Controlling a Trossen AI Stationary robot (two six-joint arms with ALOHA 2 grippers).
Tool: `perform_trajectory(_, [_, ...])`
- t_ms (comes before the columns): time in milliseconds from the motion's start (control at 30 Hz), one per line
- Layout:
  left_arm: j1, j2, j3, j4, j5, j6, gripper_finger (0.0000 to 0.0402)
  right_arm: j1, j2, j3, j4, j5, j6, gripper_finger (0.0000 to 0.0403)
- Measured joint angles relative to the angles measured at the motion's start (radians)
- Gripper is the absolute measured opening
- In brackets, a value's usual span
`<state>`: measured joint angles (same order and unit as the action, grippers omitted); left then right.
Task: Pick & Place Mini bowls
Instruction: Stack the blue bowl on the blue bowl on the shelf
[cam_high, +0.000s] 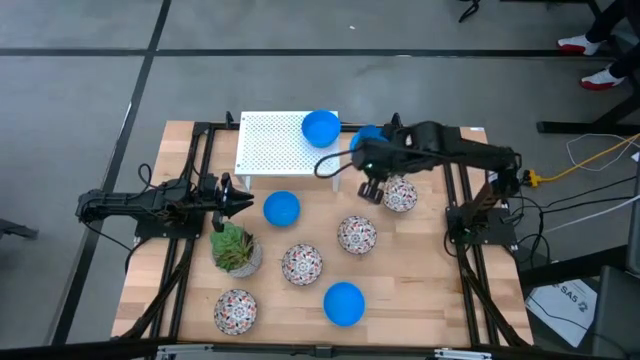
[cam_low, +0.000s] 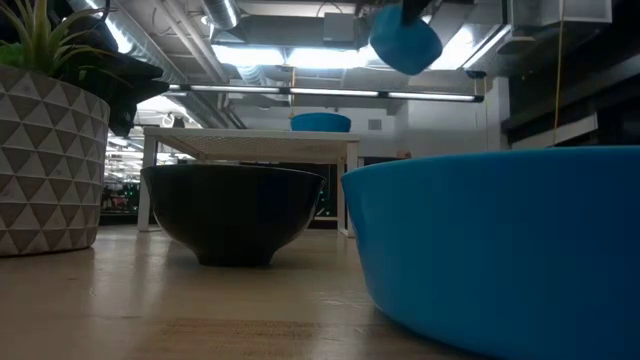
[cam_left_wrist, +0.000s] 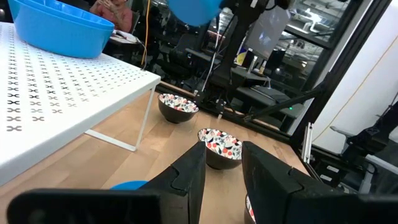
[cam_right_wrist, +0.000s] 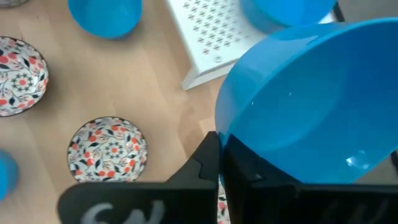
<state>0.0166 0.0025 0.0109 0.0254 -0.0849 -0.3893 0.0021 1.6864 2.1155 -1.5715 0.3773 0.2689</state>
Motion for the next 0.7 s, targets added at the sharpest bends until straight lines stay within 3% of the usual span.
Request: perform_trajectory(700, [0.000,0.000,0.000,0.000,0.000,0.000,0.0100,-0.198,-0.100,-0.001,0.057,0.026,-0.290,0.0006])
